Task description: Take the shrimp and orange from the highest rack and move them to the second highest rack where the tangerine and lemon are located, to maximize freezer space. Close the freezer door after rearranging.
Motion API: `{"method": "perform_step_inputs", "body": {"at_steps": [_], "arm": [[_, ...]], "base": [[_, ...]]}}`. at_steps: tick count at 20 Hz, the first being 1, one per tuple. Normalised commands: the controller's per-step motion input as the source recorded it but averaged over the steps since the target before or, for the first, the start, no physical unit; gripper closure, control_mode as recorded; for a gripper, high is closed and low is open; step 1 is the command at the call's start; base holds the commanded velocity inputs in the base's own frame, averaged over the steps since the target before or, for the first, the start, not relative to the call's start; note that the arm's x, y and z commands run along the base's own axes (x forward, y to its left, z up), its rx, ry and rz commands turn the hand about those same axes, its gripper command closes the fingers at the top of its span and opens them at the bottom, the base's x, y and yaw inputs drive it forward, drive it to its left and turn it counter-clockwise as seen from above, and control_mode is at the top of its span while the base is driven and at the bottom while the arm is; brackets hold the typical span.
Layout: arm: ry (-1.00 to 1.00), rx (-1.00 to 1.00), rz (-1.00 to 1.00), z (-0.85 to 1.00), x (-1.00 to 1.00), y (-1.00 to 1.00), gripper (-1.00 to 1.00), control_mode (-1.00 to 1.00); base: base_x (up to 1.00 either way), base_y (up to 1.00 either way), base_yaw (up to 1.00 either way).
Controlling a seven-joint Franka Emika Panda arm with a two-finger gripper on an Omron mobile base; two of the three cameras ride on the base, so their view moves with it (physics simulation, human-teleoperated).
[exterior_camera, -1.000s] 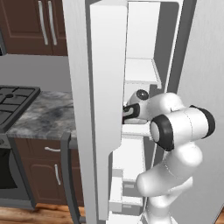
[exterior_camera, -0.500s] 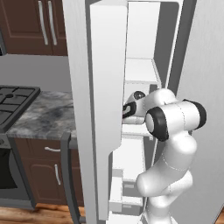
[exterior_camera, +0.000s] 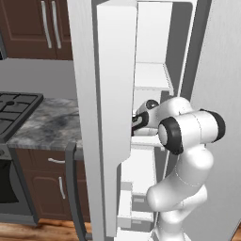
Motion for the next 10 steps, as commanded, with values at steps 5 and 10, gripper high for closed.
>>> {"method": "perform_step_inputs", "body": {"at_steps": [5, 10], "arm": [[-0.34, 0.0, -0.04, 0.4, -0.49, 0.04, -1.0, -1.0], [-0.12, 0.0, 0.0, 0.24, -0.66, 0.08, -1.0, -1.0]], "base": [[0.0, 0.0, 0.0], [0.0, 0.0, 0.0]]}}
